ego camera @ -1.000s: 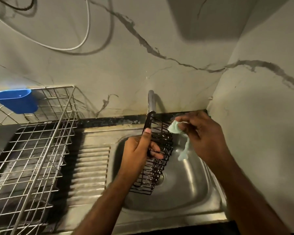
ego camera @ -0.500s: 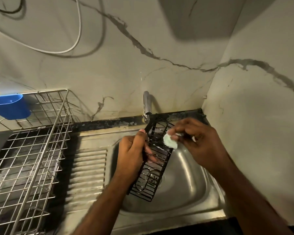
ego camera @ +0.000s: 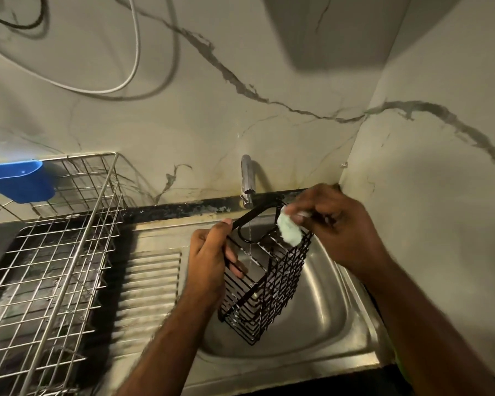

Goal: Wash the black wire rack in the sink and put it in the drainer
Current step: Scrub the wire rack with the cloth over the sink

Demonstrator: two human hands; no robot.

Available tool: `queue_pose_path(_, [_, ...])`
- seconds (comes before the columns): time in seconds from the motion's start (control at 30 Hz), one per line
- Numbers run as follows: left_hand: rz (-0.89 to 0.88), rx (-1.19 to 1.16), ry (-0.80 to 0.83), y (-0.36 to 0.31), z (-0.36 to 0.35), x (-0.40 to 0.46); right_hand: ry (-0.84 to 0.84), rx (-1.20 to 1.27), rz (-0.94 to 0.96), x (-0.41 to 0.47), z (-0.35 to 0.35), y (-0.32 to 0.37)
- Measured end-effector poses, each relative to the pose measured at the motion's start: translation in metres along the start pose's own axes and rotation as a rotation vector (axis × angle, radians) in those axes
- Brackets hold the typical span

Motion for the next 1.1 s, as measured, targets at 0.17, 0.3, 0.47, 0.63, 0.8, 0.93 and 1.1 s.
queue_pose_path(0.17, [0.01,-0.029,0.027,0.004,0.003,0.004,0.043,-0.182,-0.029,0.005,0.009,-0.023])
queue_pose_path(0.3, [0.025,-0.073,-0.004,-0.004,0.004,0.001,-0.177,-0.19,-0.094,0.014,0.022,-0.028])
queue_pose_path(0.47, [0.046,-0.19,0.063,-0.007,0.001,0.006,-0.14,0.018,-0.186,0.018,0.003,-0.025])
queue_pose_path(0.63, [0.062,-0.321,0.058,-0.007,0.007,0.018,0.04,-0.269,-0.35,-0.008,0.007,-0.062])
queue_pose_path(0.8, [0.056,-0.289,0.033,-0.004,0.008,0.023,-0.361,0.055,-0.383,-0.012,0.005,-0.035])
queue_pose_path(0.93, [0.076,-0.273,-0.038,-0.005,0.002,0.018,-0.16,-0.026,0.036,-0.026,-0.02,0.015])
queue_pose_path(1.1, [0.14,-0.308,-0.063,-0.014,0.001,0.011,-0.175,-0.128,-0.077,-0.04,-0.016,-0.017])
Point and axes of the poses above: each hand's wrist, its own x-axis towards the middle knuckle, its own z-axis out of the back of the hand, y = z × x, the point moved 3 cm from there along x, towards the middle knuckle, and after that the axes turned 12 degrees about -y, right-handed, at the moved point
